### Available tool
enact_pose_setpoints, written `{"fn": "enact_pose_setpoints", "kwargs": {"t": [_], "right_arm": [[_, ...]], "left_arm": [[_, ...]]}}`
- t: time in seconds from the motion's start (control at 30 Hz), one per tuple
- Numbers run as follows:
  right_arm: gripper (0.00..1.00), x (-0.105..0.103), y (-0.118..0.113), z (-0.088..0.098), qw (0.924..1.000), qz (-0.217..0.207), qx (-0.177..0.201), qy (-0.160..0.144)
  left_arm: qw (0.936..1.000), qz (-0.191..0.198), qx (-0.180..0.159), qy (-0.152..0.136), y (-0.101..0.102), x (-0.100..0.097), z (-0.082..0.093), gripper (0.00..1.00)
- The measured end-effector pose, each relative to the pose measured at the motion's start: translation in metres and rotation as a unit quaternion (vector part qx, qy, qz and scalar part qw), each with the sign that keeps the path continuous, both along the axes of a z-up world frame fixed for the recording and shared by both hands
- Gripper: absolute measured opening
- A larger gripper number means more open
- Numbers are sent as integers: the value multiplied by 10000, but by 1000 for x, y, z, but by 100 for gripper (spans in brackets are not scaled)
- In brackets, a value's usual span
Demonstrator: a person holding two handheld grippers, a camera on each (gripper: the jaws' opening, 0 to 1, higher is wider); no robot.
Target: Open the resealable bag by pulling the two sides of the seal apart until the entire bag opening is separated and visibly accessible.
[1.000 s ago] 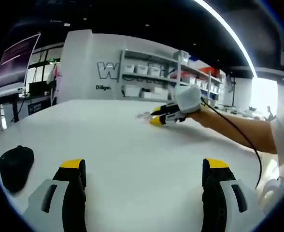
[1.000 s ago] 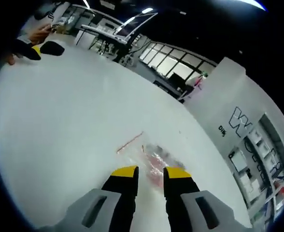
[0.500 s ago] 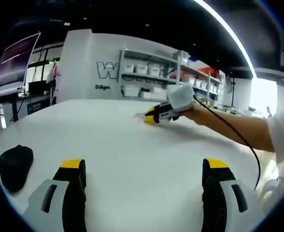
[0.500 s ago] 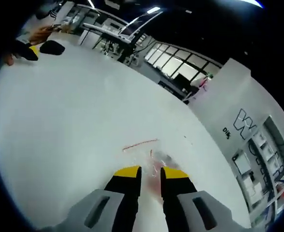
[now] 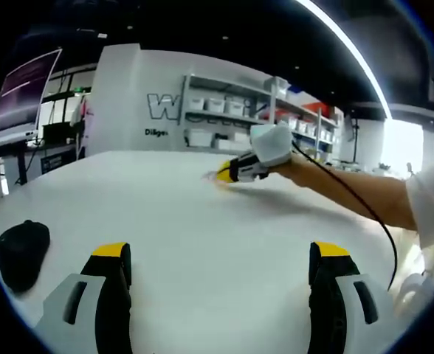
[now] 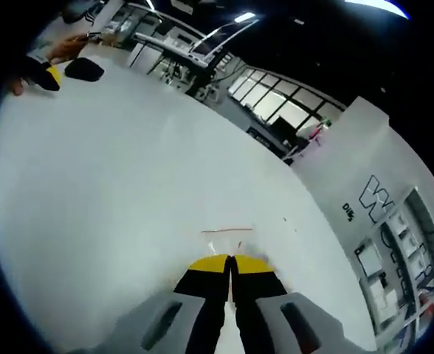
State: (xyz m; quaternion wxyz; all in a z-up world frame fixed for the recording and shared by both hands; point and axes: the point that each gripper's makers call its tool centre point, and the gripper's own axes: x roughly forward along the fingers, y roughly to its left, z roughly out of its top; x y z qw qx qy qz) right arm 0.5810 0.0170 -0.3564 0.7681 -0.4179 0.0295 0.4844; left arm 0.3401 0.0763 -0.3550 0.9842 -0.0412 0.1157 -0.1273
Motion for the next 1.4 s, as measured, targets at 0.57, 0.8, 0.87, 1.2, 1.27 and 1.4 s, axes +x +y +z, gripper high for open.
{"fn": "enact_pose_setpoints", "kwargs": {"t": [0.57, 0.8, 0.87, 1.2, 1.27, 1.4], "right_arm": [[5, 1, 4, -14, 9990, 56, -418, -158], [1, 9, 4, -16, 9986, -4, -470, -227], [0, 11, 3, -17, 9985, -29, -474, -259], [0, 9, -10, -8, 9962, -29, -744, -454], [0, 8, -13, -10, 9957, -56, -811, -434], [9, 2, -20, -13, 9948, -92, -919, -436]], "left_arm": [[10000, -27, -69, -23, 1, -1, 1, 99], [9999, -33, -92, -30, 1, -2, 2, 99], [9999, -37, -95, -27, 1, -2, 2, 99], [9999, -50, -97, -29, 0, -1, 2, 99], [9999, -48, -104, -39, 0, -1, 2, 99], [9999, -45, -116, -53, 1, -1, 2, 99]]}}
